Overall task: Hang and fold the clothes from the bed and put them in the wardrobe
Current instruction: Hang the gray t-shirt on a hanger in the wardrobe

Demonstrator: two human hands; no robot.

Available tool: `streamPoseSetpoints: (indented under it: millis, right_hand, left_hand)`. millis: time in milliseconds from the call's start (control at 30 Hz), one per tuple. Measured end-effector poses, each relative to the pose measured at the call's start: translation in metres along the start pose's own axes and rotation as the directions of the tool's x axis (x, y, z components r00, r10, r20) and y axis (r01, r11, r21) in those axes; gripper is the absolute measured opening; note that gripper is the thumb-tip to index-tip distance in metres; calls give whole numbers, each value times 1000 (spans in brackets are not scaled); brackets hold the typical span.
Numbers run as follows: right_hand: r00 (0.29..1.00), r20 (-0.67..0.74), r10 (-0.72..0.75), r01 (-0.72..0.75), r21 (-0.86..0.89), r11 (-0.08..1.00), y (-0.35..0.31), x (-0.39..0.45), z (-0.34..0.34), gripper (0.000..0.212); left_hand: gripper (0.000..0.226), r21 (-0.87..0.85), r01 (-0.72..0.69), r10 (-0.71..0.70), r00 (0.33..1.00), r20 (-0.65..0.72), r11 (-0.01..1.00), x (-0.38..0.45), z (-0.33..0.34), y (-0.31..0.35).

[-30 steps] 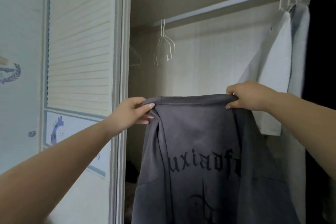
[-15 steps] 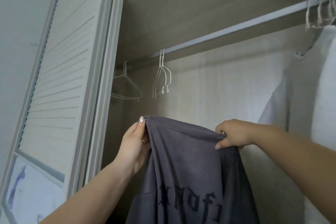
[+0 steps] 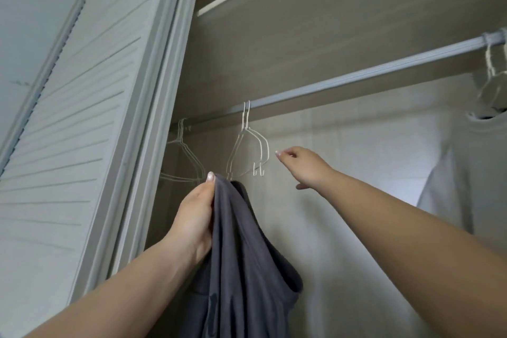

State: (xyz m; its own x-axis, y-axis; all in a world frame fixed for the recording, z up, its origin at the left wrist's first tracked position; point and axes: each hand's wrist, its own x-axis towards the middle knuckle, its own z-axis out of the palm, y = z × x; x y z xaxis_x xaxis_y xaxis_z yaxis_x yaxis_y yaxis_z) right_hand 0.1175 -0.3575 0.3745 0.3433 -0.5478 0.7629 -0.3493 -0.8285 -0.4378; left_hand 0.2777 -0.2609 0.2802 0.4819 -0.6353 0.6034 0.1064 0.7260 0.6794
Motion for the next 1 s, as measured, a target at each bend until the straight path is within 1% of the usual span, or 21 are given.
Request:
streamPoseSetpoints:
  millis: [133,233,300,400,467,567,633,767,867,1000]
  right_hand:
    - [991,-3,132,-129,198,972,-18,24,29,46]
    - [979,8,205,-198,295,935,-20,44,42,47]
    - [974,10,227,-215,365,906,-20,56,48,43]
    - [972,25,234,-216,488,845,-21,66,56,28]
    - [964,-13,266,-216,546,809,-20,72,61,27]
    - [946,-157,282,-163,521,838,-15,85,69,28]
    - [915,-258,309,-137,523,841,-13,91,72,26]
    - [851,-418,319,-63,521,851,-11,92,70,35]
    - [807,-527,266,-25,419,908,-9,86,58,33]
    - [753,-631,186,-5,278,960,0,71,40,33]
  left_hand:
    - [45,11,7,-7,1000,25,1000,11,-8,1]
    - [48,41,7,-9,999,51,999,16,-17,4]
    - [48,53,-1,-2,998,69,999,19,-24,5]
    - [45,86,-20,11,995,104,996,19,-26,4]
    - [43,91,-29,18,992,121,995,17,-23,4]
    - [40,75,-44,32,989,143,996,17,-21,5]
    - [39,78,-49,36,987,156,996,17,-22,4]
    - [39,77,-48,34,986,166,996,15,-26,-1]
    - [39,77,-48,34,984,176,996,13,-28,-4]
    - [41,80,-29,14,982,188,996,11,-31,-6]
